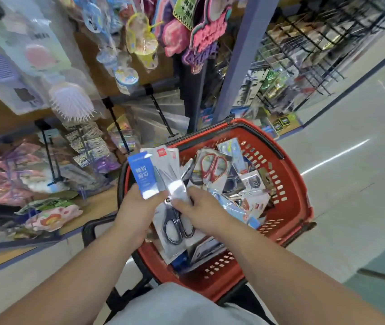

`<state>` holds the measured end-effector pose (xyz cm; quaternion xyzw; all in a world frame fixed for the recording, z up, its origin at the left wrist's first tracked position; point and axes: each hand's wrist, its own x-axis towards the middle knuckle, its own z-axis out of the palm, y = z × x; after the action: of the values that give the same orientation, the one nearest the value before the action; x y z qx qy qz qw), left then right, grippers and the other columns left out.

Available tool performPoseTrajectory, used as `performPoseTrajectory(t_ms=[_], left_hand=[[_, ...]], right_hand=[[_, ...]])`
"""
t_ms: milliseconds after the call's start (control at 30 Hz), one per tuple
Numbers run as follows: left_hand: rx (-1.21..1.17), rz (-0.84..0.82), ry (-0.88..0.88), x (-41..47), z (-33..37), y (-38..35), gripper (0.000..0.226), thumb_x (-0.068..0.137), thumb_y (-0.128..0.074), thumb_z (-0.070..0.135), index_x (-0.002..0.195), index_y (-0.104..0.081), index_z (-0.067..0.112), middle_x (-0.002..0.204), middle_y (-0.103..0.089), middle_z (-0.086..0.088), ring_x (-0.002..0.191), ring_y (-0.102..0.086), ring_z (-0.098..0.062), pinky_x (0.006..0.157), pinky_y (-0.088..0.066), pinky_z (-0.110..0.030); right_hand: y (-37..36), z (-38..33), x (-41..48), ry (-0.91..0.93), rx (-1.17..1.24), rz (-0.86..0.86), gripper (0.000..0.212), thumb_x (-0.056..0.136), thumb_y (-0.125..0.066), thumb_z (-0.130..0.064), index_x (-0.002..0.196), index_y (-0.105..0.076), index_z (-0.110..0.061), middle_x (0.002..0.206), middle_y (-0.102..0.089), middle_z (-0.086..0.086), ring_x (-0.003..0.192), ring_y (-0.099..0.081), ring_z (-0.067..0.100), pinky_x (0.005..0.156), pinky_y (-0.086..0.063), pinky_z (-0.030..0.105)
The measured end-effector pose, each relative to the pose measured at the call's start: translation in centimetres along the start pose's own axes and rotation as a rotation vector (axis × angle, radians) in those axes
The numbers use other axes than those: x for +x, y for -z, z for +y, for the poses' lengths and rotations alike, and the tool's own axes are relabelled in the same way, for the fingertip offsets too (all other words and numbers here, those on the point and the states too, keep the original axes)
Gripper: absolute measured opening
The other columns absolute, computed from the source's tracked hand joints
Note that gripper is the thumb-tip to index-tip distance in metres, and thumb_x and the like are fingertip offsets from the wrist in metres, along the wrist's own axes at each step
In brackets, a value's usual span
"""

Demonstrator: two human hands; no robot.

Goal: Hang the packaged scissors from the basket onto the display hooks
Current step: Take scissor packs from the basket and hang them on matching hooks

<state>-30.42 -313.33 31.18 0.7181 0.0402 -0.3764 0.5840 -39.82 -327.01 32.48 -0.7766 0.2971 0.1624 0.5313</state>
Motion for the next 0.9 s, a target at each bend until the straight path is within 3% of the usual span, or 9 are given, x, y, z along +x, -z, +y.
performPoseTrajectory(t_ms=[67,133,233,300,433,533,633,733,900], left_hand=[[0.032,-0.001,0.0,0.2,-0.2,0.5,0.03,0.095,-0.075,0.006,0.118,-0.075,0.025,0.114,-0.081,0.002,0.109,-0.075,-0.026,0.108,-0.053,-0.055],[0.068,0.028,0.007,0.3,0.3,1.1,0.032,0.095,-0.076,0.008,0.118,-0.072,0.03,0.113,-0.08,0.007,0.108,-0.075,-0.022,0.106,-0.053,-0.055],[0.099,0.067,-0.002,0.3,0.8,2.0,0.037,0.092,-0.08,0.009,0.12,-0.069,0.031,0.111,-0.08,0.009,0.105,-0.076,-0.02,0.101,-0.057,-0.052],[0.086,0.087,0.0,0.2,1.1,2.6,0.038,0.091,-0.08,0.006,0.121,-0.069,0.027,0.109,-0.081,0.008,0.102,-0.077,-0.021,0.097,-0.059,-0.049],[0.041,0.118,0.011,-0.3,1.7,3.4,0.038,0.091,-0.079,0.004,0.123,-0.068,0.023,0.107,-0.081,0.004,0.098,-0.078,-0.023,0.087,-0.061,-0.043],[0.019,0.137,0.017,-0.2,1.5,3.8,0.038,0.091,-0.079,0.004,0.124,-0.068,0.021,0.106,-0.082,0.004,0.095,-0.079,-0.021,0.08,-0.06,-0.037],[0.004,0.131,-0.005,-0.1,1.3,3.7,0.036,0.093,-0.077,0.004,0.122,-0.07,0.022,0.106,-0.082,0.007,0.096,-0.078,-0.018,0.077,-0.058,-0.034],[0.018,0.114,-0.016,0.2,1.0,3.5,0.038,0.094,-0.077,0.007,0.126,-0.069,0.024,0.112,-0.08,0.007,0.104,-0.077,-0.021,0.095,-0.059,-0.044],[-0.045,0.092,-0.016,0.6,0.8,1.7,0.035,0.094,-0.075,0.004,0.123,-0.071,0.024,0.116,-0.08,0.003,0.114,-0.072,-0.027,0.111,-0.049,-0.056]], right_hand=[[1.5,0.6,1.7,0.055,-0.203,0.065,0.035,0.107,-0.054,-0.041,0.076,-0.059,-0.026,0.076,-0.058,-0.006,0.073,-0.057,0.01,0.065,-0.044,0.024],[3.9,2.0,4.5,0.126,-0.581,0.142,0.022,0.105,-0.055,-0.027,0.12,-0.069,-0.018,0.116,-0.068,0.006,0.113,-0.063,0.028,0.088,-0.05,0.036],[7.1,2.8,8.0,0.219,-1.219,-0.141,0.086,0.096,-0.063,-0.01,0.165,-0.017,-0.031,0.173,-0.016,-0.001,0.161,-0.009,0.032,0.126,-0.018,0.05],[8.5,2.5,9.2,0.228,-1.442,-0.266,0.1,0.094,-0.067,-0.011,0.167,-0.002,-0.033,0.175,-0.001,-0.001,0.161,0.006,0.032,0.129,-0.005,0.055],[9.5,2.4,10.0,0.254,-1.524,-0.134,0.1,0.081,-0.084,-0.042,0.161,-0.025,-0.031,0.155,-0.038,0.007,0.149,-0.033,0.033,0.129,-0.013,0.051],[9.8,2.7,9.6,0.249,-1.415,-0.028,0.096,0.071,-0.082,-0.067,0.146,-0.043,-0.024,0.136,-0.049,0.005,0.132,-0.046,0.029,0.121,-0.029,0.045],[10.8,3.9,8.1,0.13,-1.196,0.053,0.069,0.075,-0.08,-0.066,0.116,-0.046,-0.023,0.117,-0.062,0.004,0.108,-0.063,0.028,0.091,-0.052,0.04],[11.8,5.2,6.0,-0.006,-0.903,0.174,0.058,0.081,-0.08,-0.058,0.106,-0.041,-0.022,0.1,-0.071,0.003,0.094,-0.07,0.03,0.072,-0.056,0.038],[9.9,4.5,1.1,-0.074,0.16,0.257,0.042,0.087,-0.082,-0.043,0.116,-0.061,-0.021,0.1,-0.074,-0.001,0.092,-0.074,0.021,0.079,-0.062,0.04]])
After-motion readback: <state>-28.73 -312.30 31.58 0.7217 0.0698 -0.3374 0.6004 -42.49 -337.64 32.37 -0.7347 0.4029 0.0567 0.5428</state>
